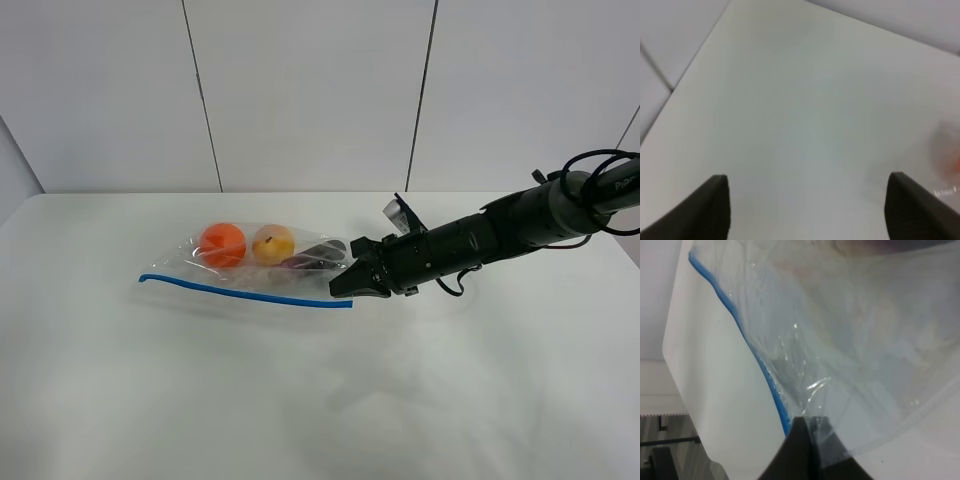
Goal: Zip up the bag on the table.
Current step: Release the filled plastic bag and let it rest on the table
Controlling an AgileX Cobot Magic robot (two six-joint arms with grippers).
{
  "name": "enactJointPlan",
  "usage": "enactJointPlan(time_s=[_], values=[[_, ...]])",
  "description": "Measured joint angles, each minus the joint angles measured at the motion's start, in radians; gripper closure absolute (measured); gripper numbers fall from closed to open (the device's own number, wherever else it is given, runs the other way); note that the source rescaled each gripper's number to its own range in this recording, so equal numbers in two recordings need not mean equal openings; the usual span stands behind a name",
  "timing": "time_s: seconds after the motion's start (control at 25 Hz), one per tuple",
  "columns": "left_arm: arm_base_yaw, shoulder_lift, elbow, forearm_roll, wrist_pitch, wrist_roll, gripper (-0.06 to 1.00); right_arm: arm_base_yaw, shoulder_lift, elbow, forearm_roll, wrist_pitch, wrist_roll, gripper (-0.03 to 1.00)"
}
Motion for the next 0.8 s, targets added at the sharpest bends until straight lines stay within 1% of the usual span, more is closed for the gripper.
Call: enactJointPlan(time_s=[0.08, 0.12, 0.2, 0.28, 0.36, 0.48, 0.52, 0.68, 0.8], values=[[-0.044, -0.02, 0.0, -0.033, -0.038, 0.09, 0.16, 0.0, 0.0, 0.0, 0.0, -0.001, 0.0, 0.97], [-0.063, -0.031, 0.0, -0.064, -0.056, 0.13, 0.16, 0.0, 0.0, 0.0, 0.001, -0.002, 0.0, 0.97], [-0.086, -0.044, 0.0, -0.126, -0.087, 0.18, 0.16, 0.0, 0.0, 0.0, 0.001, -0.002, 0.0, 0.97], [-0.092, -0.046, 0.0, -0.187, -0.093, 0.219, 0.16, 0.0, 0.0, 0.0, 0.001, -0.002, 0.0, 0.97], [-0.092, -0.044, 0.0, -0.225, -0.093, 0.264, 0.16, 0.0, 0.0, 0.0, 0.001, -0.002, 0.0, 0.97], [-0.092, -0.044, 0.0, -0.304, -0.093, 0.392, 0.16, 0.0, 0.0, 0.0, 0.002, -0.002, 0.0, 0.97], [-0.092, -0.044, 0.0, -0.337, -0.093, 0.432, 0.16, 0.0, 0.0, 0.0, 0.002, -0.002, 0.0, 0.97], [-0.092, -0.044, 0.0, -0.534, -0.076, 0.599, 0.16, 0.0, 0.0, 0.0, 0.002, -0.002, 0.001, 0.97], [-0.092, -0.044, 0.0, -0.641, -0.071, 0.684, 0.16, 0.0, 0.0, 0.0, 0.002, -0.002, 0.004, 0.97]])
